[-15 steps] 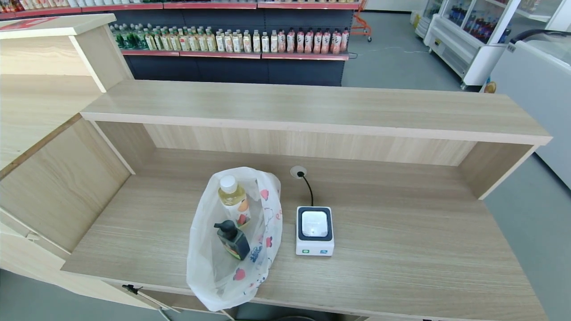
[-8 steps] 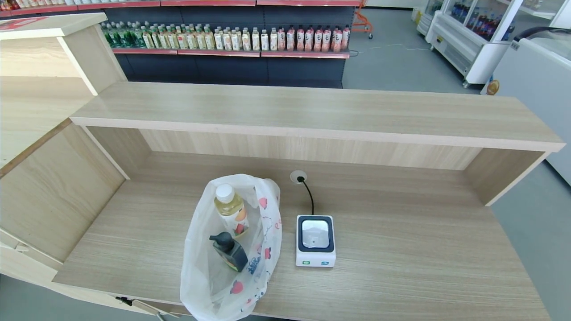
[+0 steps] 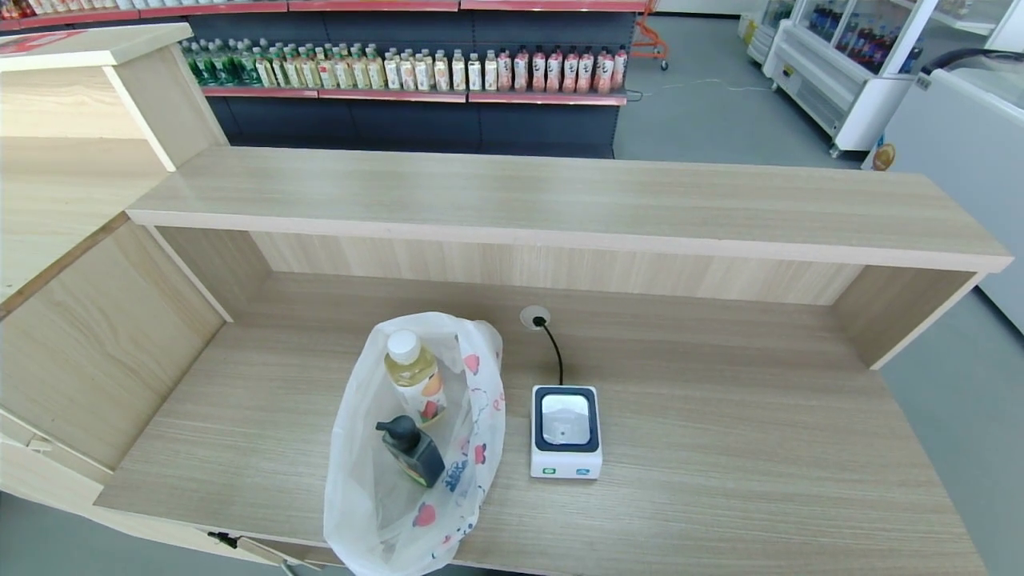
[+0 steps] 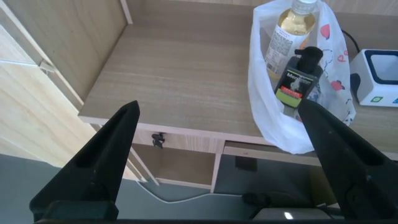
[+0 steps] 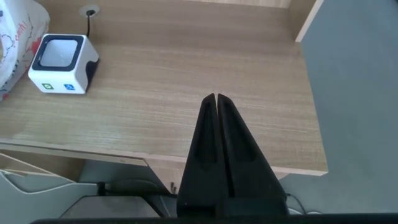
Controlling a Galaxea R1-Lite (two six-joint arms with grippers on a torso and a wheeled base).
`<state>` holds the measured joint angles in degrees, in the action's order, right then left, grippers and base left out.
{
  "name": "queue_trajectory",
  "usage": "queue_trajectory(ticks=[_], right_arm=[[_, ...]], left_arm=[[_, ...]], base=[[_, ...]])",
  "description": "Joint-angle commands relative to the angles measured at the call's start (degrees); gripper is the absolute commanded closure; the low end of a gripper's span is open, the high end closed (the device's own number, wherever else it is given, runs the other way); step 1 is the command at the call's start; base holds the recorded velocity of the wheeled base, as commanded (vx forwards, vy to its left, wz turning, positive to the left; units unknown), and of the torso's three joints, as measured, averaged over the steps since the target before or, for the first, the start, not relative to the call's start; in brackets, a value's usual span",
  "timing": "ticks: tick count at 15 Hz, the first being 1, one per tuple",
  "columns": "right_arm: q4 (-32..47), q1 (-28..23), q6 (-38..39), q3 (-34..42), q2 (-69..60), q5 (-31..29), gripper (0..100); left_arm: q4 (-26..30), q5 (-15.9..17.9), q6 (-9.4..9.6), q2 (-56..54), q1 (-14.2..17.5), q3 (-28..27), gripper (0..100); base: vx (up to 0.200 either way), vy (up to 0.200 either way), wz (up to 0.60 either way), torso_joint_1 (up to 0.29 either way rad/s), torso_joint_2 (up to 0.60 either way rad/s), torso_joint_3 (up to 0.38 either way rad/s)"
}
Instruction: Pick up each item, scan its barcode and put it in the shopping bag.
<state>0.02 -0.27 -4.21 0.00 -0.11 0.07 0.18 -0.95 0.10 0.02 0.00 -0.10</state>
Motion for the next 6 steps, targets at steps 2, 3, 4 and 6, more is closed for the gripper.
queue_trajectory(ticks=[2,3,4,6], right_arm=[[-0.02,0.0,-0.1,0.0,0.11,0.01,100],[-0.02,0.0,-0.19,0.0,0.11,0.01,100],[-0.02,0.0,-0.1,0.0,0.11,0.01,100],[-0.02,0.0,0.07,0.0,0.11,0.01,100]], left_arm=[[-0.01,-0.02,-0.01,-0.02,0.0,0.01,0],[-0.01,-0.02,-0.01,-0.02,0.0,0.01,0],[-0.01,-0.02,-0.01,-0.02,0.0,0.01,0],[-0.01,-0.02,-0.01,-0.02,0.0,0.01,0]], base=[[0.0,0.0,0.0,0.0,0.0,0.0],[0.0,0.0,0.0,0.0,0.0,0.0],[0.0,0.0,0.0,0.0,0.0,0.0],[0.0,0.0,0.0,0.0,0.0,0.0]])
